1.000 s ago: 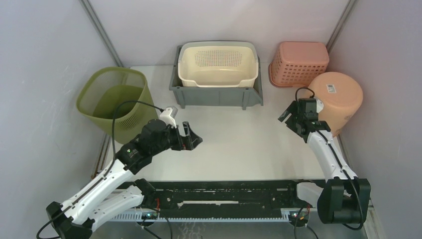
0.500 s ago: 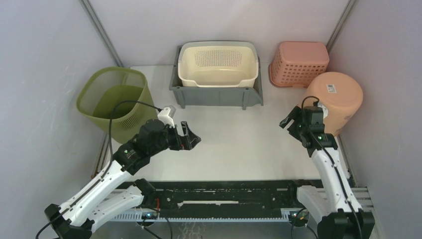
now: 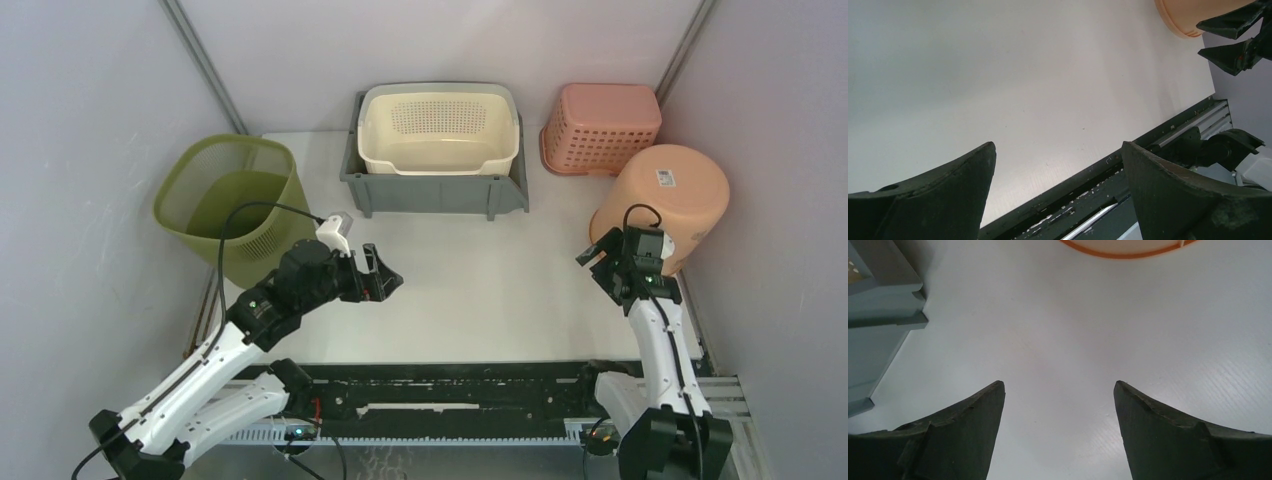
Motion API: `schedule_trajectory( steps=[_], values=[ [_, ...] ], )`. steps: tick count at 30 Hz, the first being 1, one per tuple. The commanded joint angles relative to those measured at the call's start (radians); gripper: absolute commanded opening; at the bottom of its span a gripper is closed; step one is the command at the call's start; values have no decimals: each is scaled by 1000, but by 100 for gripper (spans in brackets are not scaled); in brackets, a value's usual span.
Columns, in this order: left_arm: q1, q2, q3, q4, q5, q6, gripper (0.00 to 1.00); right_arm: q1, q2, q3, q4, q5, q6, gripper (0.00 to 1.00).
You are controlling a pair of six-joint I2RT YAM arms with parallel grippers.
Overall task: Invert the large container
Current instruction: Move the container to the center of the board.
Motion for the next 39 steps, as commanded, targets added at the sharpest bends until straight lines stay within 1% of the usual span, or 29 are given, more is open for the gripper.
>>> schedule_trajectory(
  steps=[1, 10, 14, 17, 20, 27, 28, 30, 35, 39],
  values=[
    [2, 5, 69, 18, -17, 29, 100, -14, 52, 18, 119, -46, -4, 87],
    [7, 17, 80, 17, -16, 32, 100, -17, 244, 98, 250, -140, -30, 83],
    [9, 23, 85, 17, -15, 33, 100, -18, 333, 166, 257, -180, -65, 83],
    [11, 25, 86, 17, -15, 36, 100, -16, 361, 211, 245, -219, -84, 82],
    [13, 27, 88, 19, -15, 36, 100, -13, 323, 220, 213, -213, -94, 81],
    [19, 35, 94, 13, -21, 26, 100, -35, 119, 150, 89, -104, -103, 84],
    [20, 35, 91, 15, -20, 22, 100, -46, 96, 135, 80, -102, -90, 85],
    [24, 35, 86, 20, -16, 15, 100, -80, 59, 97, 86, -156, -58, 85],
    [24, 37, 79, 28, -6, 11, 100, -208, 103, 52, 119, -302, -37, 85],
    [25, 36, 72, 25, -11, 15, 100, -260, 159, 54, 187, -329, -14, 84]
  ],
)
